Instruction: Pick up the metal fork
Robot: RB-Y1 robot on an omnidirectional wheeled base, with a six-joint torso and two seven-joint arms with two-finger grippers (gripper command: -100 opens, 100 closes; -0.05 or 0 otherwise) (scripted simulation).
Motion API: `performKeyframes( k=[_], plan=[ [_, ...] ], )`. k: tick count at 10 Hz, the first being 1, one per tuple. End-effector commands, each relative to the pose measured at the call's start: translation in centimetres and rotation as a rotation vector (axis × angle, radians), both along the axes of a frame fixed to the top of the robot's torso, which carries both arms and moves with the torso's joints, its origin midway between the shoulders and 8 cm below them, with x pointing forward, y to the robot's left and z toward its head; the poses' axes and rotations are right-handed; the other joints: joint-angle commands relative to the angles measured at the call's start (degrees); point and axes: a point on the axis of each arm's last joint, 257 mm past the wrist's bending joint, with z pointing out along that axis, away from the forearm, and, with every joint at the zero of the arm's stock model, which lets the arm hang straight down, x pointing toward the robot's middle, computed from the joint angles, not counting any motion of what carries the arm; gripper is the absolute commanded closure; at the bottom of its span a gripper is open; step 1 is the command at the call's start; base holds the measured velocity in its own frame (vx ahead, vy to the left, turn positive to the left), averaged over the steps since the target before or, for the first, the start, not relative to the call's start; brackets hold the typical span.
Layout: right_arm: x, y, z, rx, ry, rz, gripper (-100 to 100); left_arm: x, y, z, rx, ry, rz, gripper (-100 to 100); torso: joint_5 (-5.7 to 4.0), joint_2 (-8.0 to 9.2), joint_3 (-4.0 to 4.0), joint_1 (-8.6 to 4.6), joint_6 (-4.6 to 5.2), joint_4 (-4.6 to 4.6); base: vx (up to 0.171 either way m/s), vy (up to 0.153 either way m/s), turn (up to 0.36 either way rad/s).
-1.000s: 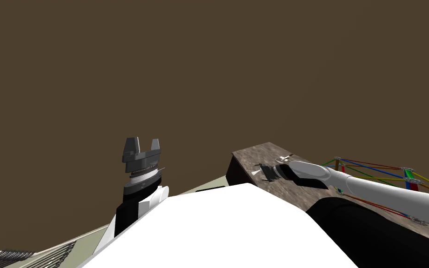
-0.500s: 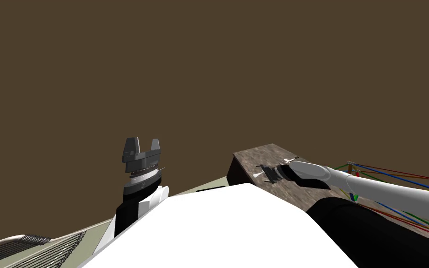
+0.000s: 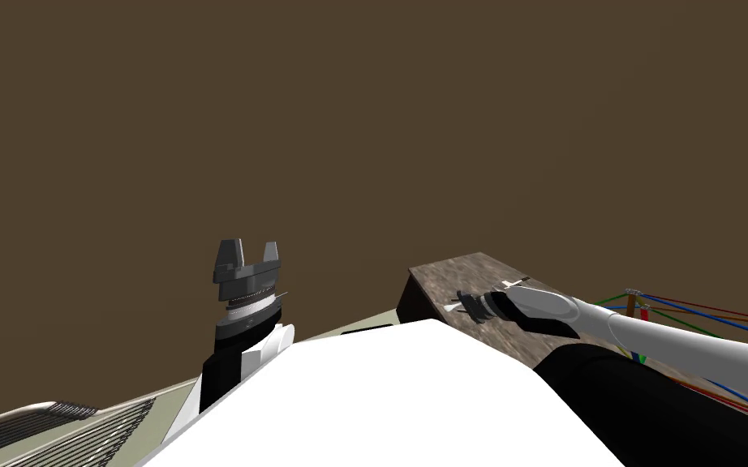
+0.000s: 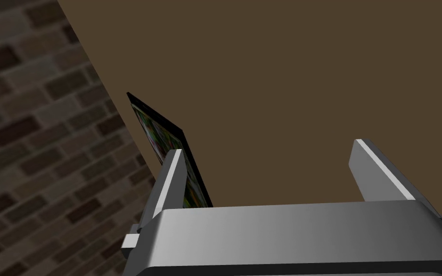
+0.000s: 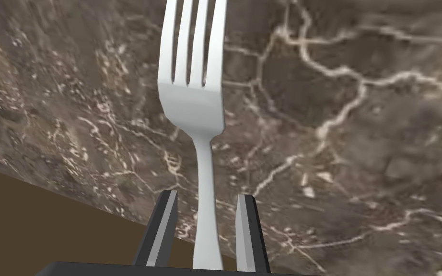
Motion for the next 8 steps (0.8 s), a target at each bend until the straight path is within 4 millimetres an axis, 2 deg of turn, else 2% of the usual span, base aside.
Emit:
performKeyframes(
  k=[1,3,4,5,6,7,8],
  plan=[
    [0.0,0.0,0.0,0.0,0.0,0.0,100,0.0,0.0,0.0,0.0,0.0,0.0,0,0.0,0.0,0.0,0.0,0.0,0.0,0.0,0.0,0.0],
    [0.0,0.0,0.0,0.0,-0.001,0.001,100,0.0,0.0,0.0,0.0,0.0,0.0,0,0.0,0.04,0.02,-0.02,0.04,0.01,0.0,0.0,0.0],
    [0.0,0.0,0.0,0.0,-0.001,0.001,0,0.0,0.0,0.0,0.0,0.0,0.0,0,0.0,0.05,0.03,-0.02,0.04,0.01,0.0,0.0,0.0],
    [1.0,0.2,1.0,0.0,-0.003,0.012,100,0.0,0.0,0.0,0.0,0.0,0.0,0,0.0,0.05,0.03,-0.01,0.04,0.01,-0.031,-0.012,-0.128],
    [1.6,0.3,1.7,0.0,-0.002,0.021,100,0.0,0.0,0.0,0.0,0.0,0.0,0,0.03,0.15,0.09,-0.04,0.09,0.03,-0.048,-0.011,-0.127],
    [1.1,0.3,1.3,-0.001,-0.003,0.017,100,0.0,0.0,0.0,0.0,0.0,0.0,0,0.03,0.24,0.14,-0.03,0.1,0.05,-0.02,-0.004,-0.02],
    [1.2,0.4,1.3,-0.001,-0.003,0.017,0,0.0,0.0,0.0,0.0,0.0,0.0,0,0.0,0.19,0.11,-0.01,0.07,0.04,0.0,0.0,0.0]
  ],
)
